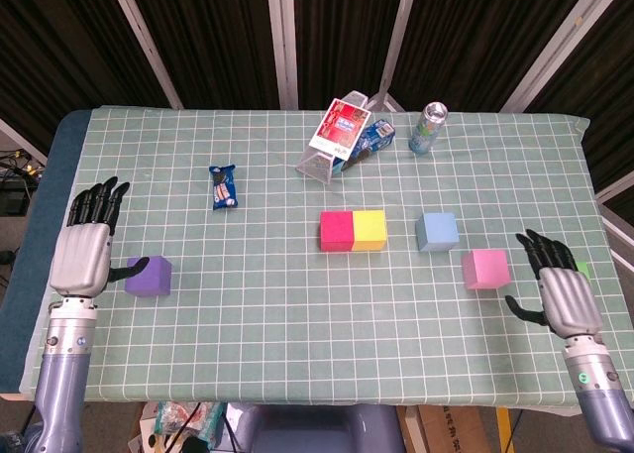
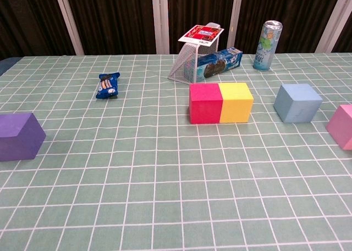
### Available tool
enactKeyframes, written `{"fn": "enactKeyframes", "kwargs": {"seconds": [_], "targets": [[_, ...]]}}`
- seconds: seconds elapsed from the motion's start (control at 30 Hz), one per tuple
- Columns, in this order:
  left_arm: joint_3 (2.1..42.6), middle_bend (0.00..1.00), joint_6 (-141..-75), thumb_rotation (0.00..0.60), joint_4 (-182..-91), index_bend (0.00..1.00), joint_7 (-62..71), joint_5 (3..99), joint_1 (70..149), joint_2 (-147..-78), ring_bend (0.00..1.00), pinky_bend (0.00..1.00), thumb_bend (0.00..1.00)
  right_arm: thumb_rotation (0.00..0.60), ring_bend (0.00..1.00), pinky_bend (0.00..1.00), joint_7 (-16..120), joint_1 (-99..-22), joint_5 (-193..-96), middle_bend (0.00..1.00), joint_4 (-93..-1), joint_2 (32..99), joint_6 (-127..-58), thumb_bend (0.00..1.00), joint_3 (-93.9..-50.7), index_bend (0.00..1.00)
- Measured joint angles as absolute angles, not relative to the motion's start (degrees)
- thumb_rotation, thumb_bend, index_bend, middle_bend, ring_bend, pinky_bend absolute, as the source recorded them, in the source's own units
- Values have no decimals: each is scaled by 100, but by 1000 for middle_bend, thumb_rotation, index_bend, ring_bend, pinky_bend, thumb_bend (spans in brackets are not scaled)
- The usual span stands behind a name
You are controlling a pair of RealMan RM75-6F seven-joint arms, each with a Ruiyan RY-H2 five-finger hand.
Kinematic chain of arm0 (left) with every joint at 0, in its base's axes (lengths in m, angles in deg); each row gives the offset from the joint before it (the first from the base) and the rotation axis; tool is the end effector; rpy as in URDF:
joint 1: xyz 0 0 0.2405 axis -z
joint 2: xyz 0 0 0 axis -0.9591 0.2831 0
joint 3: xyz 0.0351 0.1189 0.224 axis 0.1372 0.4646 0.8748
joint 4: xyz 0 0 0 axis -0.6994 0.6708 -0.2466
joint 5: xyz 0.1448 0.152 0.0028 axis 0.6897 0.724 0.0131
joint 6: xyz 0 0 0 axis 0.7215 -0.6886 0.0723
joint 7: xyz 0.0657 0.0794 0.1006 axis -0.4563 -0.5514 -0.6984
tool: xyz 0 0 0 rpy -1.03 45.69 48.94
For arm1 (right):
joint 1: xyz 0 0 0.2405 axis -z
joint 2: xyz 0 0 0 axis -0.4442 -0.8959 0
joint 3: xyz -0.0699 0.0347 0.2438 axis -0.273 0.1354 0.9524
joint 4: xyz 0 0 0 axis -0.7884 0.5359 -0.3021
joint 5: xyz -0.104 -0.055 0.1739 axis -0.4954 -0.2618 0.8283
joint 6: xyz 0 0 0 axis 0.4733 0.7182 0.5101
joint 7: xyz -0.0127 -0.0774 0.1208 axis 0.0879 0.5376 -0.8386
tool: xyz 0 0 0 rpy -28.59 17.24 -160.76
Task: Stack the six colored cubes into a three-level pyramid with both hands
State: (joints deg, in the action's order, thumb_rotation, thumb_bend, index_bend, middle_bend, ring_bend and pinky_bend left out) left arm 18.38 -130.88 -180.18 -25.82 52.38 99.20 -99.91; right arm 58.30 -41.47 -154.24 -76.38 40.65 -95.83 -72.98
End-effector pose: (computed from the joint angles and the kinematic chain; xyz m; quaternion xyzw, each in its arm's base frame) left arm -0.1684 0.2718 0.1306 -0.5635 -0.3808 -0.4391 0.5871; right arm -0.2696 -0.2481 0.1555 0.6093 -0.4521 0.3621 0.5415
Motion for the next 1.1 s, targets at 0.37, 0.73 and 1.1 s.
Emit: {"fn": "enactKeyframes", "kwargs": {"seconds": [0.37, 0.73, 1.1], "targets": [[1787, 0, -13034, 600, -18261, 0, -2193, 5376, 9745, -9669, 0, 9, 116, 600, 0, 0, 6651, -5813, -14636, 0, -6977, 4459, -7708, 323, -6906, 0], [1722, 0, -13084, 600, -18264, 0, -2190, 5406, 9701, -9703, 0, 9, 116, 600, 0, 0, 6916, -6636, -14008, 0, -5911, 5143, -6879, 324, -6965, 0], [1666, 0, -13039, 600, -18228, 0, -2206, 5331, 9699, -9760, 0, 9, 116, 600, 38, 0, 6989, -7020, -13603, 88, -5056, 5625, -6527, 324, -7192, 0]]}}
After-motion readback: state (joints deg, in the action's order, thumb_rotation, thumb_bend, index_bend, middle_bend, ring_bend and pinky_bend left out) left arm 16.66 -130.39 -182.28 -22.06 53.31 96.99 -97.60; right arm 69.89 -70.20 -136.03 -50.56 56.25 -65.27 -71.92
